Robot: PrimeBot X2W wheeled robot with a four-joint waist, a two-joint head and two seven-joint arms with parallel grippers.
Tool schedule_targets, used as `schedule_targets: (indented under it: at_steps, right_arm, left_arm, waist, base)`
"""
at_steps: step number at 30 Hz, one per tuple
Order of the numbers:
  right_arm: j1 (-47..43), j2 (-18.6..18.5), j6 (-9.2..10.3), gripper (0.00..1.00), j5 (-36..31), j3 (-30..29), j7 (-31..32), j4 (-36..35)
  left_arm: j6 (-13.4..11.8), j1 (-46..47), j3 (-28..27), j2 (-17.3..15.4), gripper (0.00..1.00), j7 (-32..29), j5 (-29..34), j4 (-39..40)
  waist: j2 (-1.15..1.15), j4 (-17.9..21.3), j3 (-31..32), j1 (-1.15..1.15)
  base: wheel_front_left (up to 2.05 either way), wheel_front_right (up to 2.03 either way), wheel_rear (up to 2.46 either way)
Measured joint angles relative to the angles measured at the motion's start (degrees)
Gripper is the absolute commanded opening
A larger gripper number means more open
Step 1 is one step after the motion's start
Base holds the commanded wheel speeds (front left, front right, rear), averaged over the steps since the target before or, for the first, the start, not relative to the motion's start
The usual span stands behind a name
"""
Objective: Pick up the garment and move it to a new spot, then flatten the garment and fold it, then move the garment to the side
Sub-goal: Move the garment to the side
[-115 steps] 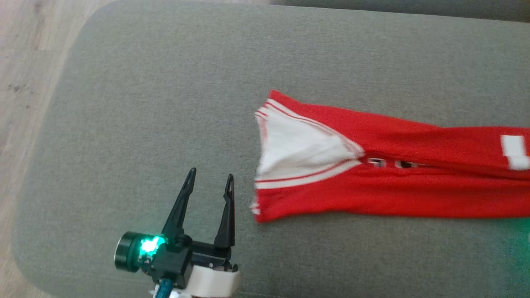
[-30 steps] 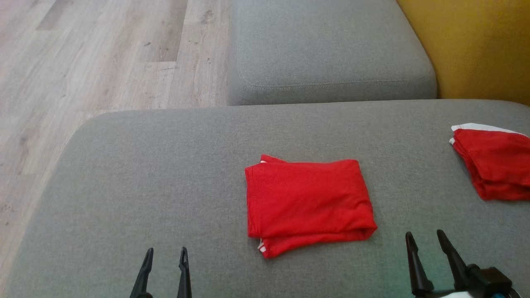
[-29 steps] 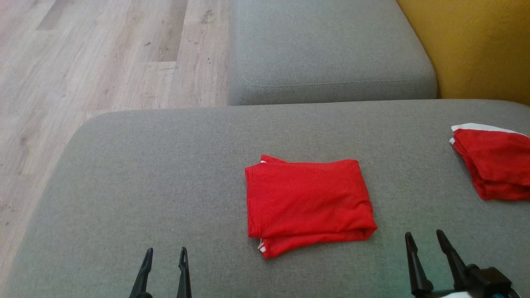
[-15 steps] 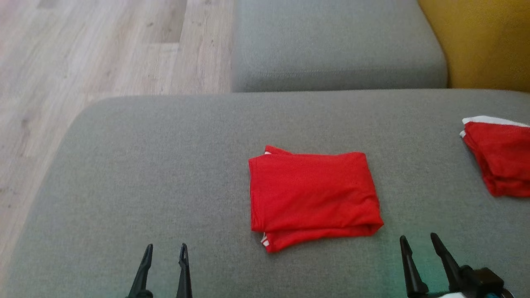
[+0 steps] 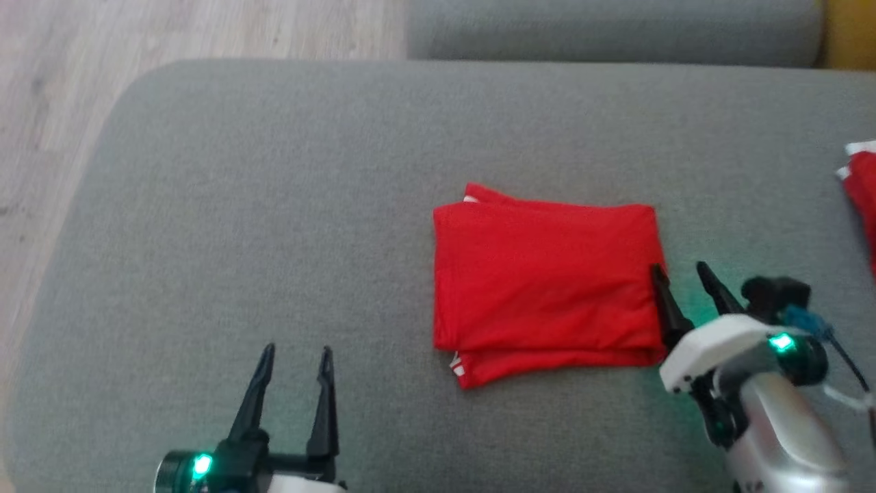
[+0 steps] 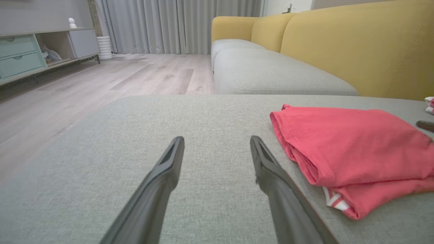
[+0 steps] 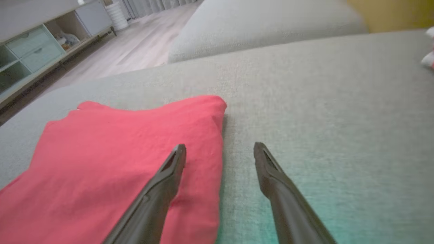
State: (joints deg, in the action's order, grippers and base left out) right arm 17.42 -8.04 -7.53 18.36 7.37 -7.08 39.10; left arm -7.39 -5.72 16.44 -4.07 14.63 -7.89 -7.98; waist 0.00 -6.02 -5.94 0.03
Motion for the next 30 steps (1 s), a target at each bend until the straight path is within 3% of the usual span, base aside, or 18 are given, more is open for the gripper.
schedule_targets:
  at_steps: [3,4,5,6,14,25,30]
  right_arm:
    - [2.7,-0.1,0.00,1.00,2.4,2.8,2.9,4.8]
    - [3.1,-0.1,0.00,0.84,3.1,4.0,3.4,6.0]
    - [3.3,-0.1,0.00,0.25,4.0,5.0,3.3,6.3]
    - [3.5,-0.5,0.00,0.00,4.8,5.8,3.0,6.4]
    - [6.8,-4.6,0.00,0.00,4.0,8.9,-1.4,8.7]
    - [21.3,-24.2,0.00,0.00,-2.9,3.4,-2.6,9.6]
    - [24.6,-30.2,0.00,0.00,-5.5,-1.6,-2.6,9.7]
  left_arm:
    - [0.3,1.0,0.3,0.4,1.00,0.0,0.2,0.0]
    - [0.3,1.2,0.3,0.5,1.00,0.0,0.2,0.0]
    - [0.3,1.3,0.3,0.5,1.00,0.0,0.2,0.0]
    - [0.3,1.4,0.2,0.6,1.00,0.0,0.2,0.0]
    - [-0.2,2.0,-0.1,0.7,1.00,0.0,0.2,0.8]
    - [1.6,11.3,0.0,0.8,1.00,0.0,3.8,2.3]
    - [2.0,13.4,0.2,0.9,1.00,0.0,4.4,2.3]
  waist:
    - [0.00,-0.9,-1.5,0.00]
    - [0.00,-1.2,-1.9,-0.01]
    - [0.00,-1.5,-2.3,-0.01]
    - [0.00,-1.6,-2.6,-0.02]
    - [0.00,0.5,-4.3,-0.03]
    - [0.00,6.6,-14.6,-0.01]
    - [0.00,8.6,-18.8,-0.01]
  base:
    - [0.00,0.00,0.00]
    - [0.00,0.00,0.00]
    - [0.00,0.00,0.00]
    - [0.00,0.00,0.00]
    - [0.00,0.00,0.00]
    - [0.00,0.00,0.00]
    - [0.00,0.00,0.00]
